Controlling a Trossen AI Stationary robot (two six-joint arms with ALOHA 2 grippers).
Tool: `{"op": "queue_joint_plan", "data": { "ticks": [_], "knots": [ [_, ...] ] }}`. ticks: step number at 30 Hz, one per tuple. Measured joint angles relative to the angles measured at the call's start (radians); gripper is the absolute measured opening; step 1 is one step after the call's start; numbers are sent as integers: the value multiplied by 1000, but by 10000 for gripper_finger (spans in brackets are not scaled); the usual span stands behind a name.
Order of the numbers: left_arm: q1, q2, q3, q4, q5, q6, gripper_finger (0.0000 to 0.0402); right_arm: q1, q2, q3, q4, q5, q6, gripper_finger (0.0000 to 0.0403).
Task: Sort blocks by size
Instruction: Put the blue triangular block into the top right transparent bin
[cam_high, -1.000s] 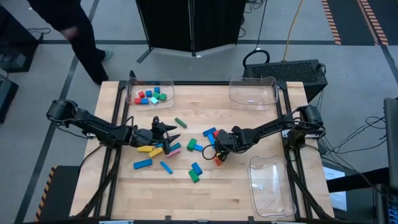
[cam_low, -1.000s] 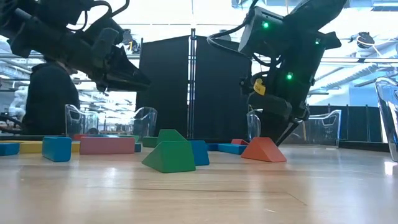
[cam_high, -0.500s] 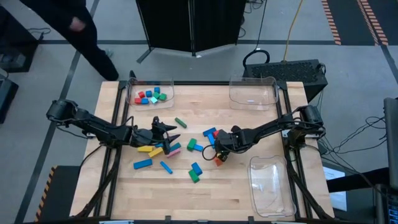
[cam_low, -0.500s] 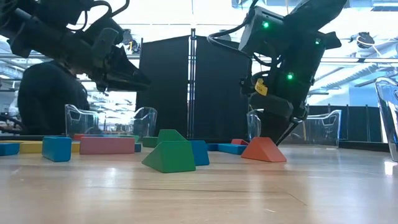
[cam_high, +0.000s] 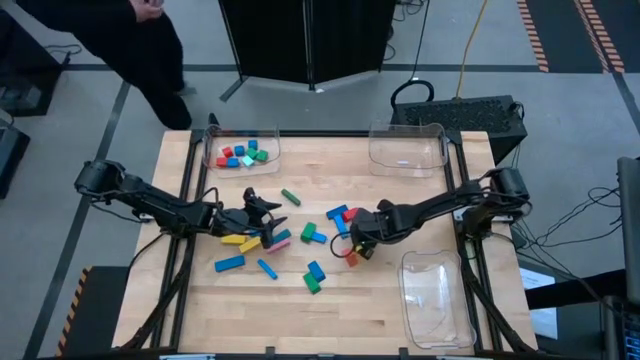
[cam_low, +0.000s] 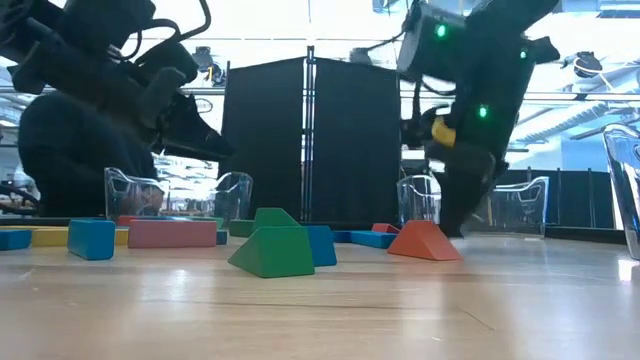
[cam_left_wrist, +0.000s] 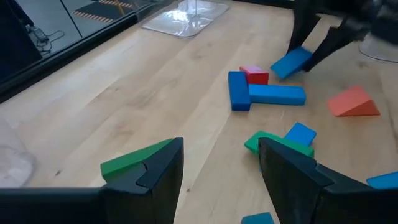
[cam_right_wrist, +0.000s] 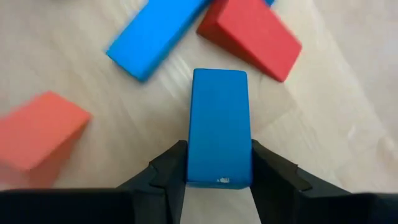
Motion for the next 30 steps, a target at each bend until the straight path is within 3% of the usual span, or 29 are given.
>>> {"op": "queue_joint_plan", "data": {
  "ticks": [12,21,30],
  "knots": [
    [0,0,0,-6,-5,-2,208,-34,-202,1,-244,96,-7,141],
    [0,0,0,-5,-22,-27,208,-195,-362,2,-318,165,-91,141],
    [0,0,0,-6,-22,-27,208,-335,-407,3,-326,165,-187,141]
  ]
}}
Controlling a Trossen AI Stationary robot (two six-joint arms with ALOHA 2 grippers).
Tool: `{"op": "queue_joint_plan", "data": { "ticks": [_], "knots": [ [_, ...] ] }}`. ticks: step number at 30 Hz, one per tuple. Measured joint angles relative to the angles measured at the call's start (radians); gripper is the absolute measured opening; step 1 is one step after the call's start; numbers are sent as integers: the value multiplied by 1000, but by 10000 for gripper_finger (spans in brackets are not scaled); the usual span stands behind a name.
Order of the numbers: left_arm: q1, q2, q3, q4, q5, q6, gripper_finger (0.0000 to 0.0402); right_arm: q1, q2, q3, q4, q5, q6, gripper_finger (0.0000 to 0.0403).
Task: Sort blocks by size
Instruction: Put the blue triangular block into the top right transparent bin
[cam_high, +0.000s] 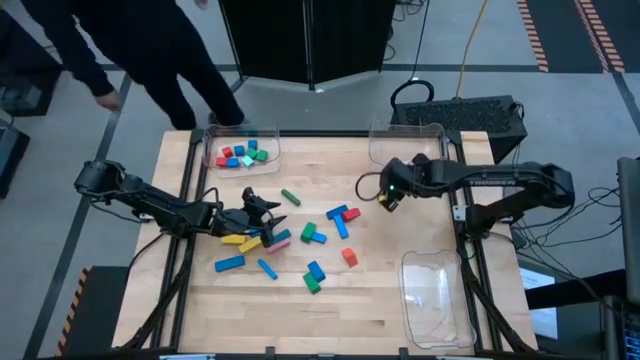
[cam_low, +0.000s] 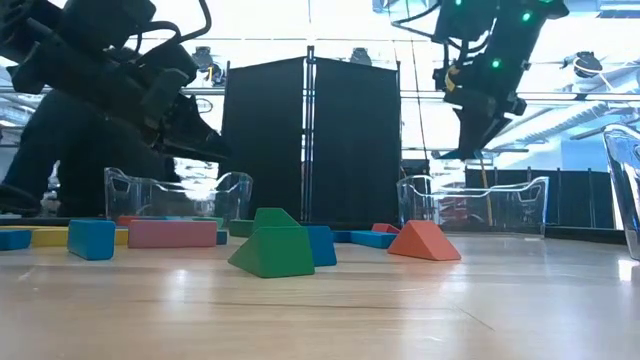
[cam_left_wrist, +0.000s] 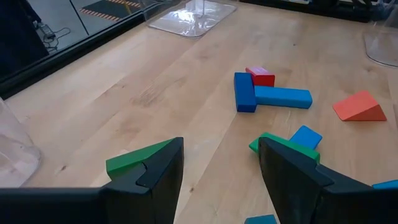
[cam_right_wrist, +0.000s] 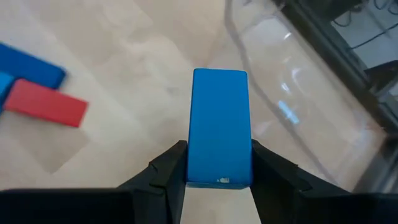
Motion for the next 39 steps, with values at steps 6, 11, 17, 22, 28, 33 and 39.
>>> {"op": "queue_joint_plan", "data": {
  "ticks": [6,11,17,22,28,33,39],
  "knots": [
    [0,0,0,0,0,0,208,-147,0,0,31,-1,-93,139],
    [0,0,0,0,-19,0,208,-289,0,17,57,-74,-161,137],
    [0,0,0,0,-21,1,208,-366,0,17,75,-111,-200,136],
    [0,0,0,0,-48,1,208,-468,11,19,139,-179,-216,135],
    [0,0,0,37,-50,22,208,-619,131,120,124,-352,-209,135],
    [11,0,0,66,-50,56,208,-645,291,319,-26,-370,-188,135],
    [18,0,0,65,-22,55,208,-635,497,530,-228,-367,-170,135]
  ]
}}
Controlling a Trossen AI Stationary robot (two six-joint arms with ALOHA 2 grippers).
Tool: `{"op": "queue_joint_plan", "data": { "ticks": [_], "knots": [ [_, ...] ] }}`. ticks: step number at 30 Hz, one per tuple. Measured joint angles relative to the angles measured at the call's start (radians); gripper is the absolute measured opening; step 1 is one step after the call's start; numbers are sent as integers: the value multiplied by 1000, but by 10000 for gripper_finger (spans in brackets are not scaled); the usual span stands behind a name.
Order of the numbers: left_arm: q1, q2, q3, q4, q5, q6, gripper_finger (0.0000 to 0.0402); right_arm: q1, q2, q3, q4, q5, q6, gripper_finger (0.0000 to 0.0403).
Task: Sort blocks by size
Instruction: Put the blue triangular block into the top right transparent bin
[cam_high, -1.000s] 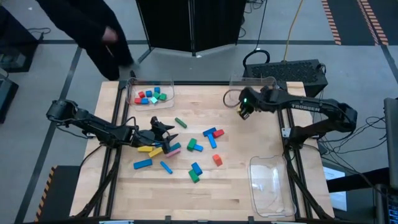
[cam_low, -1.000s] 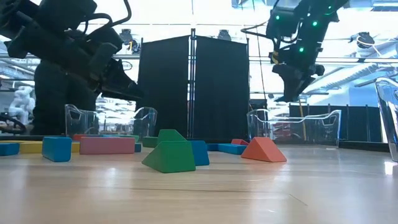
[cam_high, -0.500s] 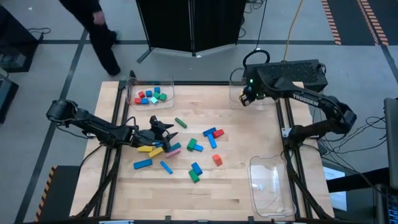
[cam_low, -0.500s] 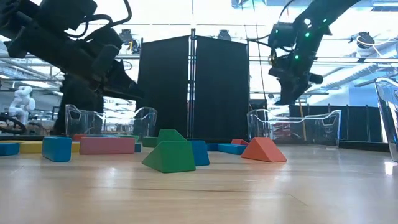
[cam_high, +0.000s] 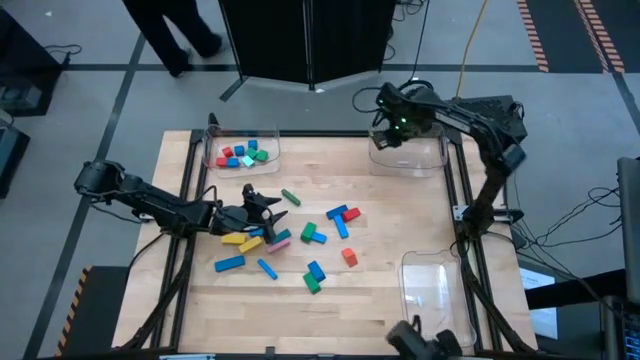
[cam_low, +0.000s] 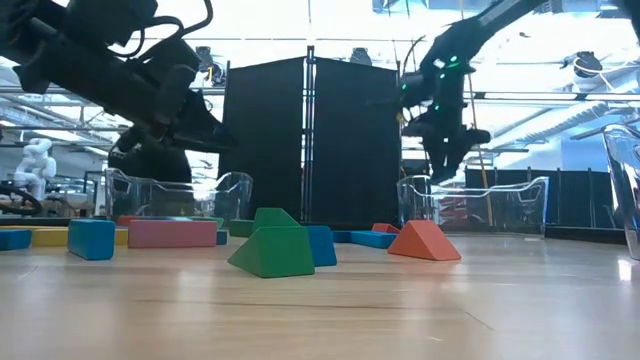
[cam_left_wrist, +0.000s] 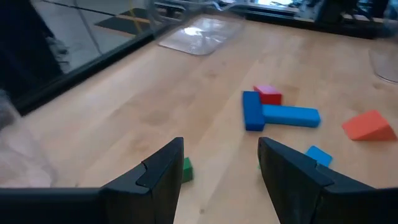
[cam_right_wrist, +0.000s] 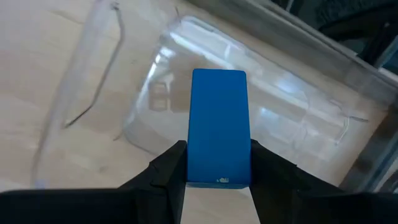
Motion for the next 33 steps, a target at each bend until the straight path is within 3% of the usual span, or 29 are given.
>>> {"op": "queue_joint_plan", "data": {
  "ticks": [5,12,33],
  "knots": [
    [-1,0,0,-37,56,-3,208,16,108,44,-64,-4,3,135],
    [-1,0,0,-50,56,-3,208,8,176,49,-83,-3,3,135],
    [-1,0,0,-49,55,-4,208,5,180,48,-52,1,-101,161]
  ]
}}
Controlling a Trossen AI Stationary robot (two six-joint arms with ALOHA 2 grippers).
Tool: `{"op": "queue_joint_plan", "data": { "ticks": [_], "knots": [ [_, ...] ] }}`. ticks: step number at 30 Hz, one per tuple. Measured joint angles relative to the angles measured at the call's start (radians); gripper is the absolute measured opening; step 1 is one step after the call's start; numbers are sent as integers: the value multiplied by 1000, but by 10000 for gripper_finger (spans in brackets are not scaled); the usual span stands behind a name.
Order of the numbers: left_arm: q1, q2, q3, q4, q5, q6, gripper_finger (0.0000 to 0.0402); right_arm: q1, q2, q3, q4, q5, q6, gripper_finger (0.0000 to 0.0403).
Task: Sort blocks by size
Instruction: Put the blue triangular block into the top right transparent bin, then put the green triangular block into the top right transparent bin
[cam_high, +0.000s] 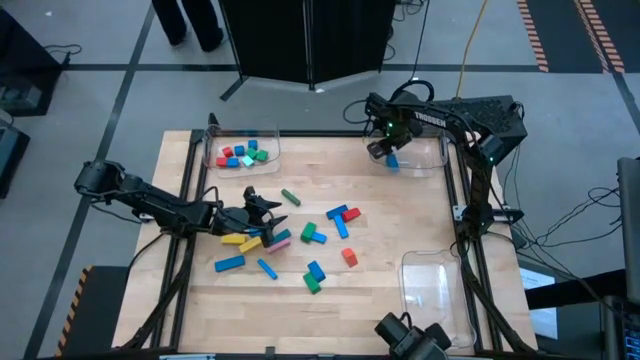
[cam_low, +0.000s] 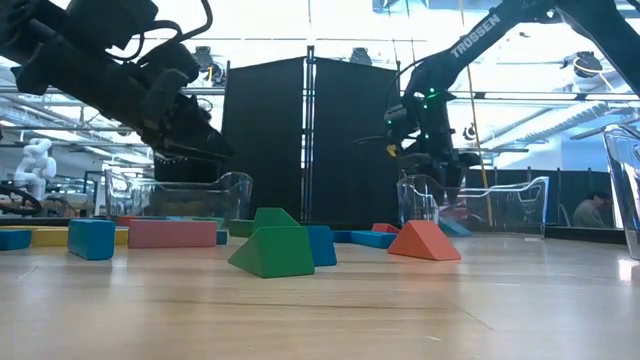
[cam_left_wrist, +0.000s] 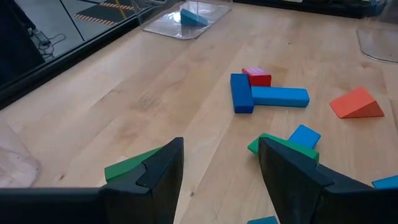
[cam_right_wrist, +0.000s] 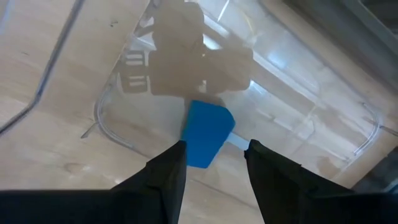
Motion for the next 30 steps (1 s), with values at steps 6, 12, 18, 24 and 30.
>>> {"op": "queue_joint_plan", "data": {
  "ticks": [6,12,18,24,30],
  "knots": [
    [0,0,0,0,-1,-2,208,0,-2,0,21,0,-1,162],
    [0,0,0,0,-1,-1,208,1,-59,0,39,7,-9,162],
    [0,0,0,1,-2,15,208,4,-191,0,56,45,-18,162],
    [0,0,0,19,31,38,208,43,-326,0,41,59,-29,162],
    [0,3,0,42,81,49,208,135,-433,0,8,58,-37,162]
  ]
}}
